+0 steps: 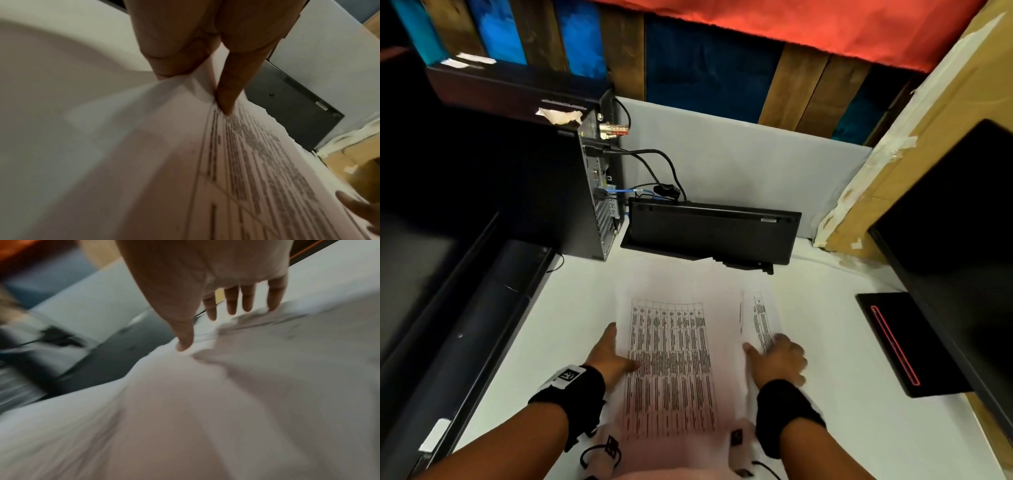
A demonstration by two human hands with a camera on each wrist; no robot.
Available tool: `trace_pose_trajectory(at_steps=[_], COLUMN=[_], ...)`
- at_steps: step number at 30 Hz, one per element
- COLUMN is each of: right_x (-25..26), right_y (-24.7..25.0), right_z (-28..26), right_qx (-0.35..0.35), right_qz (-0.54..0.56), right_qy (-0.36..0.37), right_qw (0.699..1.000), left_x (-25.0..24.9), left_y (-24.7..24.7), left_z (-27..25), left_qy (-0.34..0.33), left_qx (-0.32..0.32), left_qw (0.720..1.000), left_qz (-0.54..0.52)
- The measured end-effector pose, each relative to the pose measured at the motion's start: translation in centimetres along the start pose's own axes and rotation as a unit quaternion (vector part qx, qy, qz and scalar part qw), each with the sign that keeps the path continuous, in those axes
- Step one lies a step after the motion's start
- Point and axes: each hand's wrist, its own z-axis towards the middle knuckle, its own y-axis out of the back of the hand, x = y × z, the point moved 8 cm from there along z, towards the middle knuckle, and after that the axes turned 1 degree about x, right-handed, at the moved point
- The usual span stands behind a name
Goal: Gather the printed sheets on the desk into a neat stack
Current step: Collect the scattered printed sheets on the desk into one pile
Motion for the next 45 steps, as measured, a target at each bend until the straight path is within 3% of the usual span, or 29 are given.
trace_pose_trajectory(at_steps=[2, 7, 9, 11, 13, 16, 21, 25, 29, 32, 36, 40, 45], right_x=[-2.4, -3.9, -2.9, -2.0, -1.3, -0.7, 1.2, 3.9, 6.4, 9.0, 10.8, 10.4, 7.2], right_y=[1.2, 2.0, 3.0, 2.4, 0.9, -0.9, 1.9, 8.9, 17.3, 23.5, 27.4, 23.5, 6.6], right_z=[1.2, 3.0, 2.6, 2.2, 2.1, 1.6, 0.6, -0.4, -2.7, -6.0, -8.7, -5.3, -0.1], right_qx=[0.007, 0.071, 0.086, 0.135, 0.173, 0.195, 0.1, -0.016, -0.138, -0.231, -0.234, -0.159, 0.021], right_qz=[0.004, 0.098, 0.183, 0.32, 0.378, 0.371, 0.226, 0.12, 0.102, 0.122, 0.248, 0.316, 0.244], right_qy=[-0.034, 0.003, 0.014, 0.0, -0.005, 0.003, 0.077, 0.157, 0.206, 0.281, 0.319, 0.277, 0.139], right_qw=[0.999, 0.993, 0.979, 0.938, 0.909, 0.908, 0.966, 0.98, 0.963, 0.923, 0.885, 0.894, 0.96], left_x=[-0.6, -3.7, -4.4, -4.5, -4.2, -3.6, -0.4, 1.0, 1.3, 1.1, 0.2, -0.2, 0.2], left_y=[-0.4, 0.5, 1.3, 1.7, 1.7, 1.2, 2.0, 2.5, 2.6, 2.7, 2.7, 2.6, 2.3], left_z=[0.0, -1.4, -1.6, -1.3, -0.9, -0.5, 0.1, 0.1, 0.2, 0.1, -0.4, -0.8, -0.9], left_qy=[-0.033, -0.103, -0.113, -0.106, -0.087, -0.051, -0.009, 0.022, 0.034, 0.044, 0.044, 0.036, 0.081], left_qx=[0.016, 0.035, 0.049, 0.065, 0.08, 0.083, 0.017, -0.002, -0.005, -0.01, -0.016, -0.001, 0.037], left_qw=[0.999, 0.987, 0.978, 0.97, 0.966, 0.972, 0.995, 0.996, 0.997, 0.998, 0.999, 0.999, 0.99], left_qz=[-0.021, -0.122, -0.169, -0.208, -0.231, -0.215, -0.102, -0.088, -0.069, -0.04, -0.002, -0.008, -0.112])
